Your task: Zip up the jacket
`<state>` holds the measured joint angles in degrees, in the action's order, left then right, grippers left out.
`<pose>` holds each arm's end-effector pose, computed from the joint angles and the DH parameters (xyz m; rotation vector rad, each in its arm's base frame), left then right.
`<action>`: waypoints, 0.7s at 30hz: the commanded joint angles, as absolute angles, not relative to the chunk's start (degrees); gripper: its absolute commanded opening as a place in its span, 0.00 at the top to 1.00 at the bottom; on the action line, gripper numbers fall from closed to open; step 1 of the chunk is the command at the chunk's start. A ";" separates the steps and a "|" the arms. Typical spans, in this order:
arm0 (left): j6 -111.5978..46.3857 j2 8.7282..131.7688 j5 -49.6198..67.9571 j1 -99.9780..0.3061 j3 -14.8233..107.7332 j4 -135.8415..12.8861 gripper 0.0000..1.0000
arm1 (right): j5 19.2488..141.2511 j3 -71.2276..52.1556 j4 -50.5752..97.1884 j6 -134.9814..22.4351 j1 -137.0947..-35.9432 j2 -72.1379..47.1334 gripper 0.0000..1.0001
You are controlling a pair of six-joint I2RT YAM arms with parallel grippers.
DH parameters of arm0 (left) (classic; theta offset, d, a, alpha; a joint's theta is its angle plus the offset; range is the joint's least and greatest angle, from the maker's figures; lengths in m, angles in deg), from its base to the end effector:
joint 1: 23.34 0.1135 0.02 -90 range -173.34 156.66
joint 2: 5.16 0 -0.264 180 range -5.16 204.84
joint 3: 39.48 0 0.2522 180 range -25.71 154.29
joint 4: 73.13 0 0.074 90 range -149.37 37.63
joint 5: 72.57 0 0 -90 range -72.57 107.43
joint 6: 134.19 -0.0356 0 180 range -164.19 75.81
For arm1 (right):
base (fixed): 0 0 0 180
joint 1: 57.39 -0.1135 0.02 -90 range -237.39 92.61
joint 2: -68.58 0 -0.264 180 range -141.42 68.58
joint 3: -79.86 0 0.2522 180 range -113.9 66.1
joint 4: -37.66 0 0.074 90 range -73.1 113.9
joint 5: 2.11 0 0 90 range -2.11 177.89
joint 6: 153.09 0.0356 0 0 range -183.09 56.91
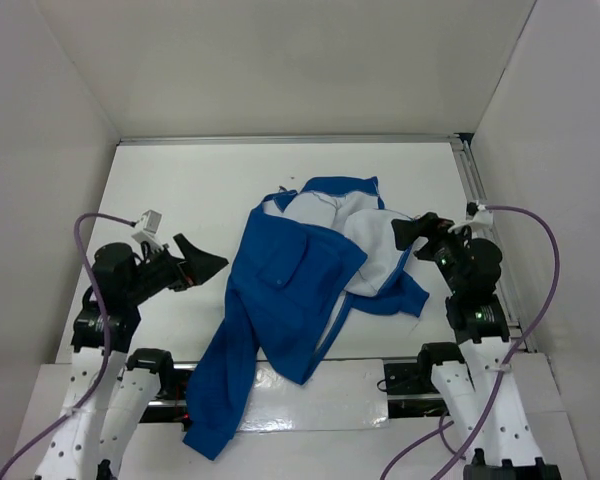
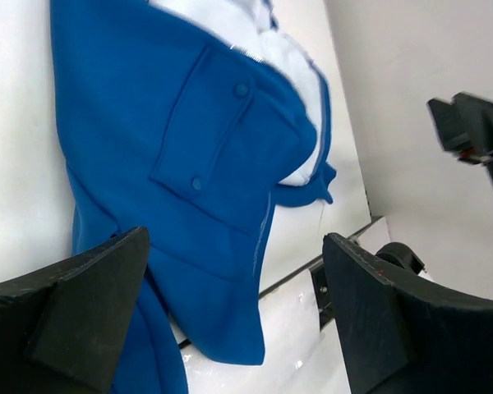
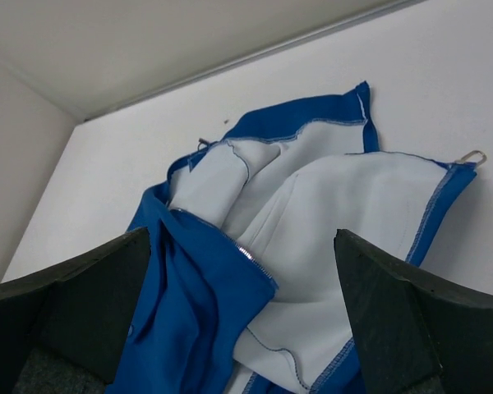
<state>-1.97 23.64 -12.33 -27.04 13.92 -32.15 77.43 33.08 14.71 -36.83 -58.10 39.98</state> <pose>0.1172 -0.0253 0.3161 -0.2716 1.9290 -1.0252 0.1364 0.0082 0.3095 0.2323 1.6613 0.5074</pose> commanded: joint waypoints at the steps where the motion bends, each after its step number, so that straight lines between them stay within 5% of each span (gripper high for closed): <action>1: -2.09 28.93 -15.96 -27.29 11.56 -36.34 0.01 | 73.74 26.75 17.14 -39.62 -57.83 32.58 0.00; 8: -2.44 41.59 -17.20 -28.17 8.65 -38.90 0.01 | 69.25 8.73 10.99 -42.26 -58.18 4.80 0.00; 15: -4.10 52.92 -16.93 -31.68 9.00 -40.30 0.01 | 86.81 -14.27 3.79 -50.07 -70.12 -26.02 0.00; 21: -5.69 58.82 -18.52 -34.59 7.07 -43.46 0.05 | 82.88 -31.52 -3.42 -59.56 -75.49 -44.87 0.00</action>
